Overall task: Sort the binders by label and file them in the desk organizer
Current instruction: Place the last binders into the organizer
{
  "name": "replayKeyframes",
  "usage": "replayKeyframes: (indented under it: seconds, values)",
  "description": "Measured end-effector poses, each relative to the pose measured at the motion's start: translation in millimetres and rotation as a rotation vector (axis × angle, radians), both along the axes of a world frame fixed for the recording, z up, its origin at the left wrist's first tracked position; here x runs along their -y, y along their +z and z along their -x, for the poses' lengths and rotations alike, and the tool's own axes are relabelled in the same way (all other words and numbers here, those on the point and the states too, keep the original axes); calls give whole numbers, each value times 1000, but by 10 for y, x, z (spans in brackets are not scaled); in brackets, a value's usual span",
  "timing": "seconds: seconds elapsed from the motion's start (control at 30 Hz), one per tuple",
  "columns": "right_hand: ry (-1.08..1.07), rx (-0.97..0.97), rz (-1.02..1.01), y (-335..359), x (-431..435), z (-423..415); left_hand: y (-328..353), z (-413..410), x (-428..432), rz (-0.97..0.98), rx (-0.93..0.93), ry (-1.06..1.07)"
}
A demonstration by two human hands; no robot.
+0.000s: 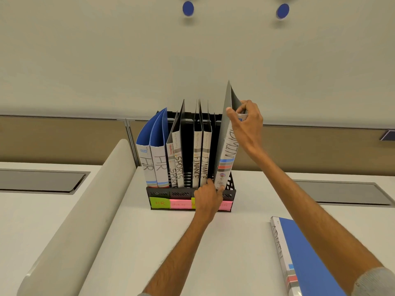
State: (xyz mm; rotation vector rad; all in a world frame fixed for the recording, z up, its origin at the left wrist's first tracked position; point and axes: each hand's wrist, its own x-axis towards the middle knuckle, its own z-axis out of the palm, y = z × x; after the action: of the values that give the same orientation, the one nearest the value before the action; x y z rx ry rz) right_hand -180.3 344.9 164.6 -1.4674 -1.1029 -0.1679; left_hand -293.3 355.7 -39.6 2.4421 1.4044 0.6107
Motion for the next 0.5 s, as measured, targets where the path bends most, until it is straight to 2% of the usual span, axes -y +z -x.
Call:
replayKeyframes:
  seconds: [0.27,0.5]
  values:
    - [-4,-50,-40,-68,73,-8,-26,-32,-8,57,-16,27]
    - [73,-38,14,-119,236,-138,-8,84,-152,85,71,-50]
